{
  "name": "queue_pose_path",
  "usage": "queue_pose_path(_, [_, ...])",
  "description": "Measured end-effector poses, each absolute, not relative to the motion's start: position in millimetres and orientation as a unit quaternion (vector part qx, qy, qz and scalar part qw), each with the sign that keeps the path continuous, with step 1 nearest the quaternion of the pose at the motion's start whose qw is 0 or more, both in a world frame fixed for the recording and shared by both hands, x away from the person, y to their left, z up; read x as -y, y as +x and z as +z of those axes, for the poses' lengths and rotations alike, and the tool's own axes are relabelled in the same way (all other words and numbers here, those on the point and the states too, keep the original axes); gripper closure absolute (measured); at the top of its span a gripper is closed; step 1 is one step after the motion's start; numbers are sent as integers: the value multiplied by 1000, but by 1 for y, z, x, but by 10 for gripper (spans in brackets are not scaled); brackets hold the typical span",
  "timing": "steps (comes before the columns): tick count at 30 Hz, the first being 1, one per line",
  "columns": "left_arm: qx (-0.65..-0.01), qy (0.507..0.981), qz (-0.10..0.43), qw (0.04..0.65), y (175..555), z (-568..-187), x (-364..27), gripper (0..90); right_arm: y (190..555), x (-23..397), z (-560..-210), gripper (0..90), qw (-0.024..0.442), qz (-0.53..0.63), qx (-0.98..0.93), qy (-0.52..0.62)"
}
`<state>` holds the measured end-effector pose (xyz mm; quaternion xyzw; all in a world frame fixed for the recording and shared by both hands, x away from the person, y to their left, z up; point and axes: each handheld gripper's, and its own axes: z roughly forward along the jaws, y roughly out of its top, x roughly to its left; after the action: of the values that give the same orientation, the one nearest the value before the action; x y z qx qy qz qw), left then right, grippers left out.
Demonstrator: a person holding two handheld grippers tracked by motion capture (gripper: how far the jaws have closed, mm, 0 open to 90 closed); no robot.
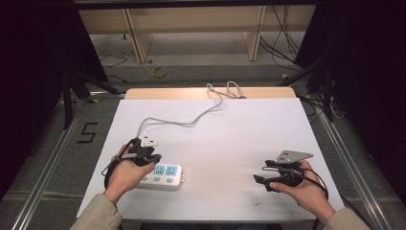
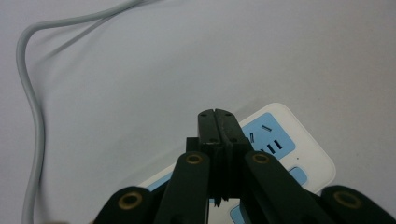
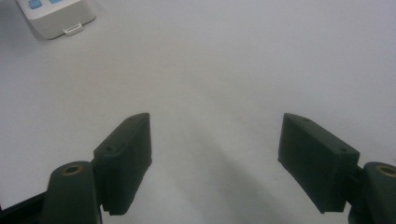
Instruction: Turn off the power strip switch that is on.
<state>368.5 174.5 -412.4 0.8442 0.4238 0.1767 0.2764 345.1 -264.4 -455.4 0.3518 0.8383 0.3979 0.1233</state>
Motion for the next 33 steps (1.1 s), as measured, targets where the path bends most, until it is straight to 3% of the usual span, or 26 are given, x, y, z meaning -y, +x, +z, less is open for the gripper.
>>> queue_pose_path(33, [-422,868,129,225,369,-422,-168,897,345,264,-456,262,120,395,-840,353])
